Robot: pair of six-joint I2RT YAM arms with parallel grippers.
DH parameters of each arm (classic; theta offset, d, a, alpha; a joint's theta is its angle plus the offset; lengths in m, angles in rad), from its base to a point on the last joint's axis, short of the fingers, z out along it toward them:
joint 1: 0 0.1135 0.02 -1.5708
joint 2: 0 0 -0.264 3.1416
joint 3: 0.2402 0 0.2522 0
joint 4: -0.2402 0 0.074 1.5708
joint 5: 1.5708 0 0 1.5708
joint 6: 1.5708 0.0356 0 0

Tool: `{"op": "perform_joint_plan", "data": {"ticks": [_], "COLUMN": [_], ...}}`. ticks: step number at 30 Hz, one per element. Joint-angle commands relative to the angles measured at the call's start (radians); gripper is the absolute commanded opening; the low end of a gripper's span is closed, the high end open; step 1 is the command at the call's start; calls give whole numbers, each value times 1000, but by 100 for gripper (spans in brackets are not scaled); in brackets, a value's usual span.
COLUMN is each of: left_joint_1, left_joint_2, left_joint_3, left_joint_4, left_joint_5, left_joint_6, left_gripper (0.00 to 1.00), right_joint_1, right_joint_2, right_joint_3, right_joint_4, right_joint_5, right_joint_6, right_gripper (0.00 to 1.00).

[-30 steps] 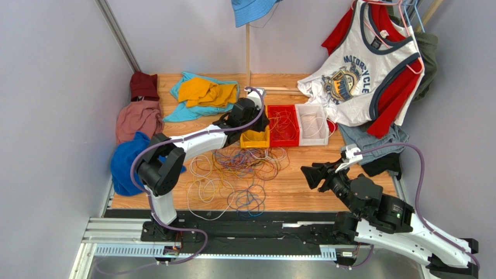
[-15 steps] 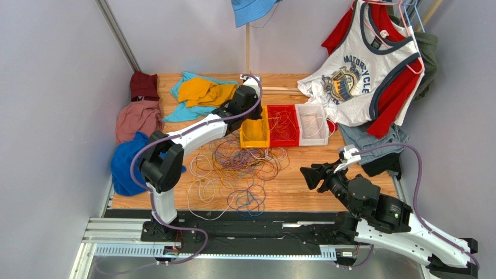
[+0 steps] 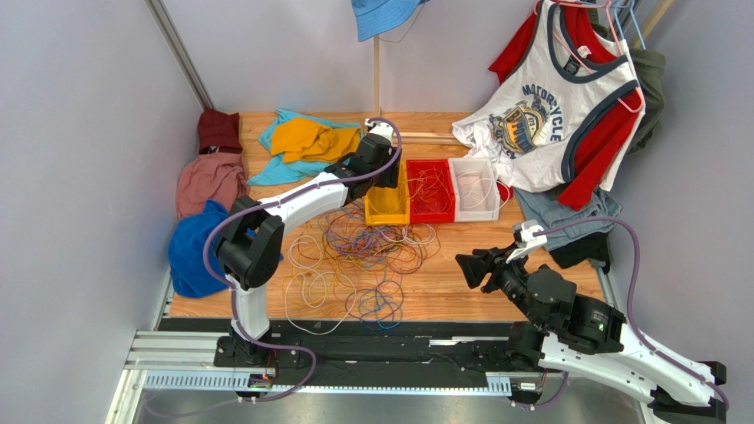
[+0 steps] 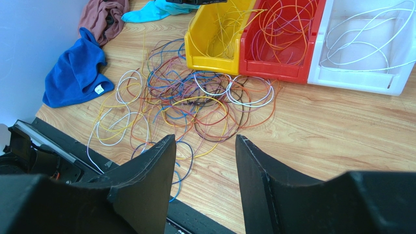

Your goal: Untangle the cables

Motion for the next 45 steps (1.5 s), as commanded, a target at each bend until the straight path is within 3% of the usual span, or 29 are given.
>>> {"op": "perform_joint_plan", "data": {"ticks": [1,8,12,16,20,22,23,25,26,28,45], "left_joint_1": [0,0,0,0,0,0,0,-2,0,-2,3], "left_joint_2": [-115,-224,-290,-321,-315,-266,-243,-172,-155,-109,21], "left_joint_3": [-10,-46,-82,-97,-160,-146,-117,-80,-76,-62,-42], "left_joint_4": [-19,-57,-36,-20,145,177,181,182,193,196,161], "left_joint_5": [-62,-146,-138,-88,111,214,243,303,319,337,267], "left_joint_6": [38,32,14,-7,-30,-75,-86,-118,-126,-146,-156], "left_gripper": [69,73,84,85,71,59,45,33,20,12,0], "right_joint_1": [2,2,2,4,2,2,2,1,2,2,2], "right_joint_2": [12,12,6,4,-1,2,2,7,10,12,21], "right_joint_3": [-2,-7,-3,-3,-11,-13,-13,-13,-11,-10,-17], "right_joint_4": [37,40,35,31,34,35,37,35,35,31,37], "right_joint_5": [0,-4,-3,-3,0,2,0,2,5,6,6], "right_joint_6": [4,10,11,13,14,14,14,14,13,13,11], "right_gripper": [52,52,52,52,52,52,52,52,52,52,52]}}
